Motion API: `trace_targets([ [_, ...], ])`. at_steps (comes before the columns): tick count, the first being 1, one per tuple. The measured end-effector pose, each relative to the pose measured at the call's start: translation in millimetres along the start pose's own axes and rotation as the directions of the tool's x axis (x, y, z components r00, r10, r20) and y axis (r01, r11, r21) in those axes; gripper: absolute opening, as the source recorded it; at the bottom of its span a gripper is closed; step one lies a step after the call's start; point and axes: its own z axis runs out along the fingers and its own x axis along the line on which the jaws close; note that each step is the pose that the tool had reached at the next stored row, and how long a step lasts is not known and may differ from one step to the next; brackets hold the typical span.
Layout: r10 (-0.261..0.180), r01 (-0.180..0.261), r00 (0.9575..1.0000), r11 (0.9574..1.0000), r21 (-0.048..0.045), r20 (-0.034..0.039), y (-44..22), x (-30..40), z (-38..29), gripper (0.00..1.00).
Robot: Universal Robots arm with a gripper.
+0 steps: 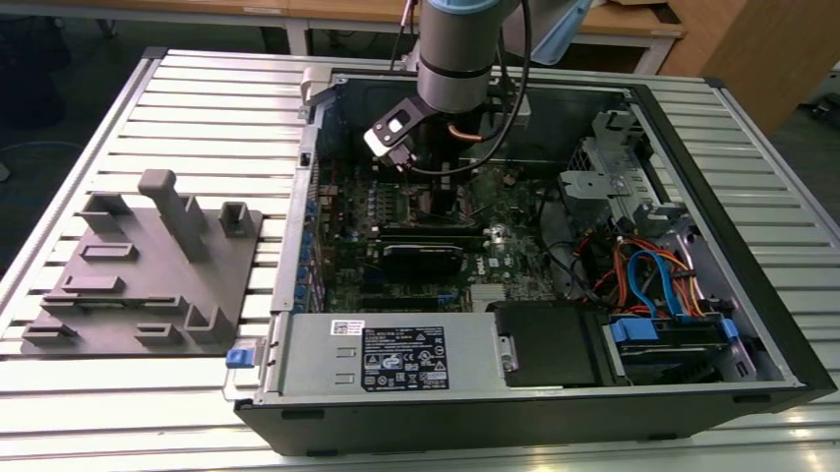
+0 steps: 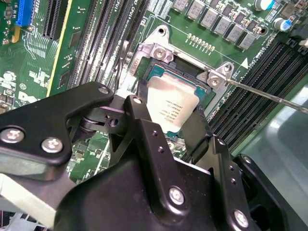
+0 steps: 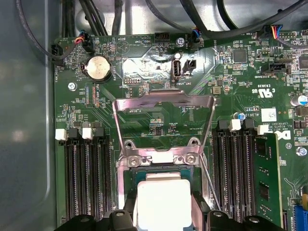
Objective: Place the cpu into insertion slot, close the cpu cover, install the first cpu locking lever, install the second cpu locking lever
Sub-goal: 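Place the cpu into insertion slot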
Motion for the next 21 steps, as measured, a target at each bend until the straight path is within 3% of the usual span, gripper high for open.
trace_targets([
  [6, 0.000, 0.000, 1.0000, 1.0000, -0.0001, 0.0002, 0.0, 0.0, 0.0, 0.54],
  [9, 0.000, 0.000, 1.0000, 1.0000, 0.0000, 0.0001, 0.0, 0.0, 0.0, 0.66],
  [21, 0.000, 0.000, 1.0000, 1.0000, 0.0013, 0.0004, 0.1, 0.0, -2.1, 0.66],
])
